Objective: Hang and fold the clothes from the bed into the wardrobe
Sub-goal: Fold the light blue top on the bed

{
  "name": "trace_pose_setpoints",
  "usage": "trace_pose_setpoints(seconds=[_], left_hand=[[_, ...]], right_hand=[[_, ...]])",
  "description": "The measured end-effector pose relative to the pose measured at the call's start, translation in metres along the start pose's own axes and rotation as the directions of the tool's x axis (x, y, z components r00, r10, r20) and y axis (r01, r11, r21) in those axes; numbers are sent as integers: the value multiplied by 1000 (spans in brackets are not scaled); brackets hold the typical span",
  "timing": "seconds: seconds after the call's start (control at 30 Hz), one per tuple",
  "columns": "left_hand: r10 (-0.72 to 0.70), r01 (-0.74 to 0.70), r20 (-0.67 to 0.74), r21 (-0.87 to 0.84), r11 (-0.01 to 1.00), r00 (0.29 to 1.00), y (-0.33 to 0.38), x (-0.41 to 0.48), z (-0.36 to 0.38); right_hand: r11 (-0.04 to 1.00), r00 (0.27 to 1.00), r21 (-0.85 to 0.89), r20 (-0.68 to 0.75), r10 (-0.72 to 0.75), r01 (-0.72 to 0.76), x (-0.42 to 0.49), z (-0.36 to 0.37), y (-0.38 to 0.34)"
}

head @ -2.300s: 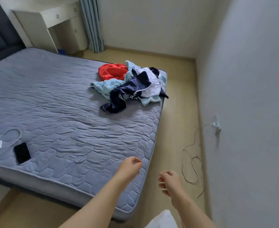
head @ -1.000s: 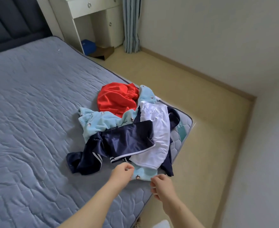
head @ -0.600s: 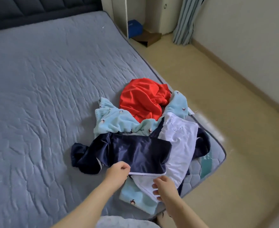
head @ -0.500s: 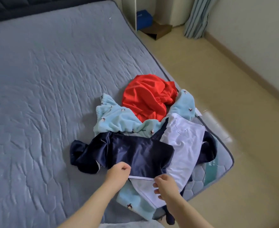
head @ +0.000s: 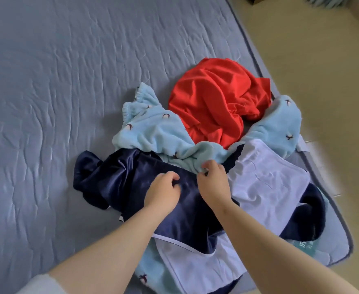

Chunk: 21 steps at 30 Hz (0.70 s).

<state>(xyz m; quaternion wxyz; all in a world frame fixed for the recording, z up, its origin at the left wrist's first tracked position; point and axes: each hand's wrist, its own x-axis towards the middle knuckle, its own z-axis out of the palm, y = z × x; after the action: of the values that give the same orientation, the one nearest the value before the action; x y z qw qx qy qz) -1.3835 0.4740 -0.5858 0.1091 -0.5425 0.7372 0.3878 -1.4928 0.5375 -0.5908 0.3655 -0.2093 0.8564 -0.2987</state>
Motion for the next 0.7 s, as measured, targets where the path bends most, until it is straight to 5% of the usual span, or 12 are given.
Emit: trace_pose_setpoints(seconds=[0.13,0.33,0.43,0.6,0.7], left_hand=[[51,-57,-93,-65,996,994,3,36,9],[22,-32,-35,-317,948,999,7,58,12],[-47,39,-17,-323,946,999,-6,59,11],[-79,76,7,-367,927,997,-21,33,8],[-79,58,-38,-400,915,996,-13,17,-10]], right_hand=[[989,978,-92,-159,-132,118,44,2,7],[879,994,-474,64,86,-45,82,0,26],[831,998,-556,48,35,-3,76,1,35],[975,991,-194,-59,-122,108,56,-9,17],[975,972,54,-103,-211,217,39,-25,-26]])
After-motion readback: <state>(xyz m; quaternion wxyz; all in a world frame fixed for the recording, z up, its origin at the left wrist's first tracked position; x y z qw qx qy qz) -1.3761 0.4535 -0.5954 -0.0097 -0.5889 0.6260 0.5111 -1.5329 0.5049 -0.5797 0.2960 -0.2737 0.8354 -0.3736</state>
